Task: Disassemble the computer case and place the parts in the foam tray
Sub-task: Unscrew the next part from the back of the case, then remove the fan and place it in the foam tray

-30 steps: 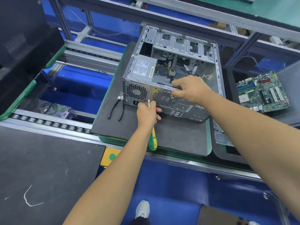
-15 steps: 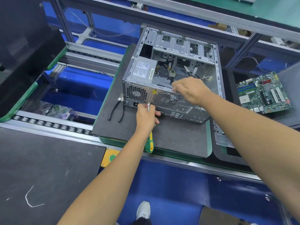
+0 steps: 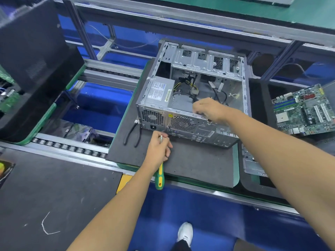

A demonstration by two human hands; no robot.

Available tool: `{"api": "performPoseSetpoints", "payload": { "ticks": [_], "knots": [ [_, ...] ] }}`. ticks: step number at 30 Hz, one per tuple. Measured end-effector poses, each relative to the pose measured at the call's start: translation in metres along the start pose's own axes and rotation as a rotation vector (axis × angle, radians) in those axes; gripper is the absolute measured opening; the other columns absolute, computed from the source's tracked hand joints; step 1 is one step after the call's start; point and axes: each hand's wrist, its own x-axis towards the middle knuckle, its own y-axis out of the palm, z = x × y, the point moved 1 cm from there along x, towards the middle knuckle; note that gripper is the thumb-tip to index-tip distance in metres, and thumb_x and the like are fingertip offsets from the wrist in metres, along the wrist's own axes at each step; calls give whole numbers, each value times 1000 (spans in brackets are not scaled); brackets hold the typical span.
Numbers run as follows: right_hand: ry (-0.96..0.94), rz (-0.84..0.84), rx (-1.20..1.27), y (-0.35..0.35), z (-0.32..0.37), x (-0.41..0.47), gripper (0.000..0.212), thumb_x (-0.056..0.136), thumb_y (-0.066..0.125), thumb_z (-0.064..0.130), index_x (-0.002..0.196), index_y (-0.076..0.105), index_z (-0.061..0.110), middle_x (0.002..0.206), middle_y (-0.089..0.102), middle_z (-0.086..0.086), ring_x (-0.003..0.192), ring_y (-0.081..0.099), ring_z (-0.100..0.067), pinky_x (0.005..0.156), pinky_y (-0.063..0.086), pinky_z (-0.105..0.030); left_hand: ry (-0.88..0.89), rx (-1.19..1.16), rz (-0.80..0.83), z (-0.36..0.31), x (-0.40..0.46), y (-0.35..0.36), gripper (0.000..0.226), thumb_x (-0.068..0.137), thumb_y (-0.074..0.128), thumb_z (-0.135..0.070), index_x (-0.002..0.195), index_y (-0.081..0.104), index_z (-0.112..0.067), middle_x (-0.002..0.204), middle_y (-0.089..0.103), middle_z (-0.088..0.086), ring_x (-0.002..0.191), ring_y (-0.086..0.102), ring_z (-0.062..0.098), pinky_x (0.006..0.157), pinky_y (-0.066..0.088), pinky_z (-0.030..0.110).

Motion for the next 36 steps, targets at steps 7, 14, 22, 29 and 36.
{"api": "performPoseSetpoints", "payload": {
  "ticks": [7, 14, 22, 29, 36],
  "knots": [
    [18, -32, 127, -6, -8, 0, 25, 101, 51, 12, 79, 58, 4, 59, 43, 8, 40, 33, 1, 40, 26, -13, -63, -307, -419, -4, 2, 10, 20, 103, 32, -3, 101, 45, -18, 71, 53, 2, 46, 38, 10, 40, 22, 20],
    [54, -200, 198, -12, -16, 3, 30, 103, 44, 17, 73, 47, 15, 47, 24, 10, 37, 17, -7, 37, 16, -18, 40, -598, -917, -14, 9, 38, 17, 105, 35, 3, 112, 39, -11, 93, 55, 14, 60, 59, 12, 53, 47, 22],
    [22, -337, 184, -15, -21, 5, 30, 100, 44, 18, 71, 41, 15, 56, 30, 7, 40, 25, -6, 52, 20, -31, -93, -277, -894, -37, 5, 60, 66, 94, 56, 14, 151, 26, -4, 148, 20, 21, 128, 43, 35, 109, 42, 35],
    [-14, -437, 294, -18, -18, -3, 33, 102, 42, 13, 70, 34, 16, 65, 31, 3, 55, 26, -6, 56, 20, -29, -205, -33, -498, -44, -16, 42, 71, 99, 58, 0, 161, 28, -19, 168, -9, 4, 152, 19, 17, 117, 28, 32],
    [-20, -465, 272, -16, -14, -5, 39, 106, 39, 15, 68, 30, 22, 65, 31, 6, 55, 28, -3, 61, 22, -32, 160, 224, -609, -76, -31, 19, 33, 99, 59, -10, 122, 40, -24, 123, 29, -4, 121, 37, 24, 111, 36, 46]
  ]
}}
